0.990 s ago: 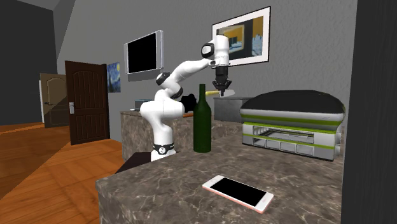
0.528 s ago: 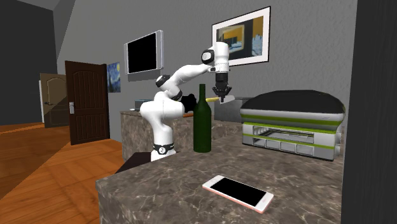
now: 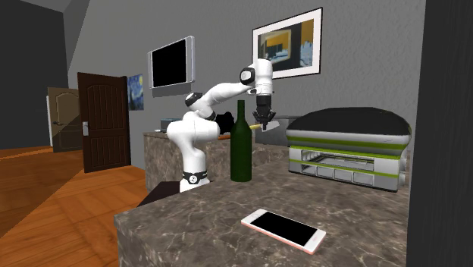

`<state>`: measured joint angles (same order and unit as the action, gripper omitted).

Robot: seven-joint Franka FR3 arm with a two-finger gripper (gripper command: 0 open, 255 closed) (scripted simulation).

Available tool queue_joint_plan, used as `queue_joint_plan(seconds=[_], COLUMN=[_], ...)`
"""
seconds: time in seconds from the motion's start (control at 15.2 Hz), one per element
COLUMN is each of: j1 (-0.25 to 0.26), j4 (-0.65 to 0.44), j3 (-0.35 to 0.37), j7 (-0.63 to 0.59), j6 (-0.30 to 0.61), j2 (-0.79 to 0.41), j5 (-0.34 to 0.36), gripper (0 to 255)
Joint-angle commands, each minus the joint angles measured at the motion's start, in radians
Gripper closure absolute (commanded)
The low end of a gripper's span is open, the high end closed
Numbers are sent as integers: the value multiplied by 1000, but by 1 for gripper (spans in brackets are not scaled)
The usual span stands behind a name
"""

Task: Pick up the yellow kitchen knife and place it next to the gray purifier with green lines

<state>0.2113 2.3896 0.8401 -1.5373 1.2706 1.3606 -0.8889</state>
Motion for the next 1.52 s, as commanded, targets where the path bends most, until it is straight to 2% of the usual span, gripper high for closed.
queue_joint_plan(seconds=[0.0,1.45], j1=[7,91], j4=[23,240], j3=[19,261], j7=[1,17], j6=[14,161], j2=[13,113], j5=[-18,-243], gripper=[255,255])
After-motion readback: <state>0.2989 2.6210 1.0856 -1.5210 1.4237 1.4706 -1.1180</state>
